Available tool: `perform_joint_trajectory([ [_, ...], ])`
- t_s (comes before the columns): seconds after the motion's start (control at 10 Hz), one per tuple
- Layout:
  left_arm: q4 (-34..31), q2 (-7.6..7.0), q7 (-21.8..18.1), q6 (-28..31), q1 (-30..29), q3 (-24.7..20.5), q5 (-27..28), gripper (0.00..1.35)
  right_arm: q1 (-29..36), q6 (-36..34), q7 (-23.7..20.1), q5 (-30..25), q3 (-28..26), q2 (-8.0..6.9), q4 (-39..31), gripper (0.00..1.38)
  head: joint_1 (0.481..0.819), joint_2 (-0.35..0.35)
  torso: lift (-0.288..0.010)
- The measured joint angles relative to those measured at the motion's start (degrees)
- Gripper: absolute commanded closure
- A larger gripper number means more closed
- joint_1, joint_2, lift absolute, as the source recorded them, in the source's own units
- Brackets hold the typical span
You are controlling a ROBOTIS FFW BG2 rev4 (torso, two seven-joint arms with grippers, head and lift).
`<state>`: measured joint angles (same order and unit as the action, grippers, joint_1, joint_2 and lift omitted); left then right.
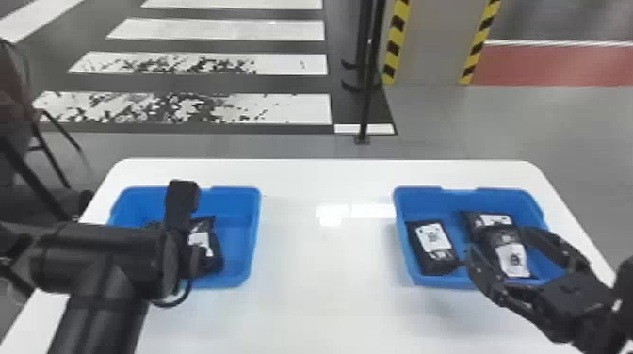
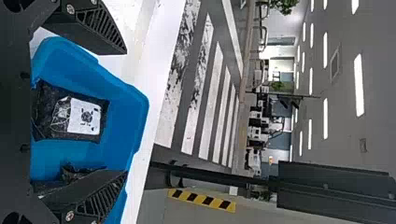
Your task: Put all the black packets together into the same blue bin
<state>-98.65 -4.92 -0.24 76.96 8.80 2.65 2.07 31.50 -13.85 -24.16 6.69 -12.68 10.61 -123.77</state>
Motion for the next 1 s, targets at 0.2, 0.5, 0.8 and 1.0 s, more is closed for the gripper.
perform_joint_trajectory([
  [0.2,0.0,0.01,0.2,0.6,-0.3,0.5,-0.1,1.21,0.0,0.3,-0.1,0.3,0.0,0.02,0.2,0.11,0.695,-0.002,-0.110],
  [0.5,-3.7,0.27,0.1,-9.0,-3.8,-0.5,-0.9,1.21,0.1,0.5,-0.5,0.6,0.0,0.17,0.5,0.11,0.695,-0.010,-0.110],
  [0.8,-18.2,0.90,0.6,-19.9,-10.5,-3.3,1.7,1.21,-0.7,0.2,-0.4,1.3,0.4,0.33,-0.1,0.11,0.695,0.013,-0.110],
  [1.0,-24.4,1.31,0.5,-38.9,-17.8,-4.7,-0.6,1.21,-4.6,-4.6,-1.4,4.7,2.3,1.16,-1.4,0.11,0.695,0.037,-0.110],
])
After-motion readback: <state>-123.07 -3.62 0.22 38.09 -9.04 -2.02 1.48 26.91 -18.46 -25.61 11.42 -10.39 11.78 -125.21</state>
